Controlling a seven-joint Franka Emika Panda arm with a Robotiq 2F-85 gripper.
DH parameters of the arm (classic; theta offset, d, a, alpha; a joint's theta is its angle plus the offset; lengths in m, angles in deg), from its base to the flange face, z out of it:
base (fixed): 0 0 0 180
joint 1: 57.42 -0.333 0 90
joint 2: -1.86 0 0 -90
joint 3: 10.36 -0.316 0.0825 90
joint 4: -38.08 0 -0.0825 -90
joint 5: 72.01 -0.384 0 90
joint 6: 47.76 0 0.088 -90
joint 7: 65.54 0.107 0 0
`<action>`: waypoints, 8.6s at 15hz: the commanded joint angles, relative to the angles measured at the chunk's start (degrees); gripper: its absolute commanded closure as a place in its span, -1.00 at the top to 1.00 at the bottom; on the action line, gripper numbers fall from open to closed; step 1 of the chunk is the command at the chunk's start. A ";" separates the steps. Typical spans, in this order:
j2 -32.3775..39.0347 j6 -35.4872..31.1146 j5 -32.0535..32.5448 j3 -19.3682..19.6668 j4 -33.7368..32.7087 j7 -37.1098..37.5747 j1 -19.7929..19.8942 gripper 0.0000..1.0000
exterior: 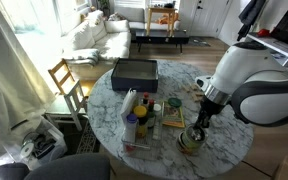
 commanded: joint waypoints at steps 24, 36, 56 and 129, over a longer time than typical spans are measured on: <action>5.13 2.40 0.19 0.63 -4.31 4.69 -0.16 -0.87; 2.21 1.01 4.63 1.23 -5.71 8.67 -0.13 0.48; 16.46 3.21 7.93 14.03 -18.15 41.35 7.44 1.00; 29.49 8.44 -24.06 10.52 -27.70 60.62 13.49 0.84</action>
